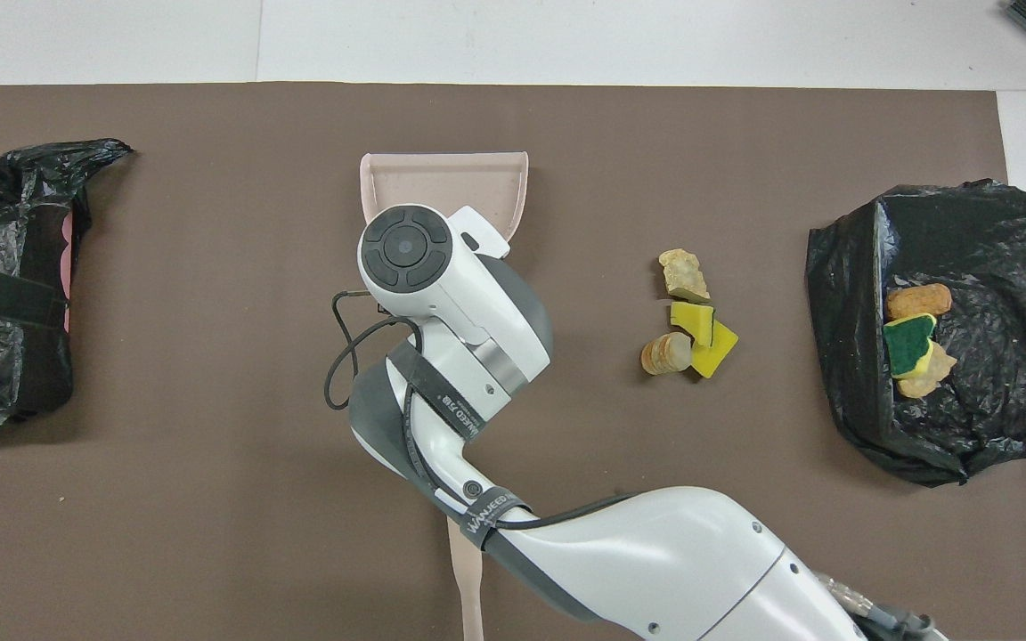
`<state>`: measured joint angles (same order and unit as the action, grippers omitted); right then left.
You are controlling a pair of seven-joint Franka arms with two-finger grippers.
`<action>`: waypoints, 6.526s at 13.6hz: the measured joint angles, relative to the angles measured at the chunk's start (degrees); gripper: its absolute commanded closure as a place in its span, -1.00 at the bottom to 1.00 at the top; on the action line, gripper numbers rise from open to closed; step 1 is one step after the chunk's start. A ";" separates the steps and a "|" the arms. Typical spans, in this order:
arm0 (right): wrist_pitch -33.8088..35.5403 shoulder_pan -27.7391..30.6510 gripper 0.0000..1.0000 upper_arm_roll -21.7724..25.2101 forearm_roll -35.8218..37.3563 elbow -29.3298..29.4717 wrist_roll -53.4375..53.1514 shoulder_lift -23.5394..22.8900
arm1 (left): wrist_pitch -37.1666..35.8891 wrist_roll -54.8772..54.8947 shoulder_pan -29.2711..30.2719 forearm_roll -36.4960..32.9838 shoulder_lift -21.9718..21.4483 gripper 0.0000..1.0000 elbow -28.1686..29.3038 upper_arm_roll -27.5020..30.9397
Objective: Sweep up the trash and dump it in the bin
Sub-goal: 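Lower the dustpan onto the table, open and withdraw the right gripper, then reach the left gripper to the dustpan handle, then lift the dustpan with the left gripper while the right gripper grasps the brush, then sweep the bread and sponge scraps toward the dustpan with the right gripper's brush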
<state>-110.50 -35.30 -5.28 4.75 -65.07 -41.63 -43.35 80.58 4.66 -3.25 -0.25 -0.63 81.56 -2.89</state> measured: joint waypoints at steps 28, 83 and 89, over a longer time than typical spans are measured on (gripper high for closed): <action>4.69 -7.21 -1.00 -0.67 -17.72 -45.63 4.31 39.62 | 6.94 -0.04 -0.03 0.09 0.26 -1.00 2.23 -0.67; 3.55 26.15 1.00 0.52 14.62 -59.99 38.53 41.73 | 30.91 36.31 -21.13 -7.79 19.46 1.00 15.95 -0.14; -1.61 25.49 1.00 -0.15 -5.04 -59.72 35.41 38.72 | 32.19 42.68 -23.68 -10.81 14.78 1.00 24.60 -1.12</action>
<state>-112.12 -9.81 -5.43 -0.29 -124.79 -6.22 -4.63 112.77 47.34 -26.93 -11.06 14.14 106.16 -4.01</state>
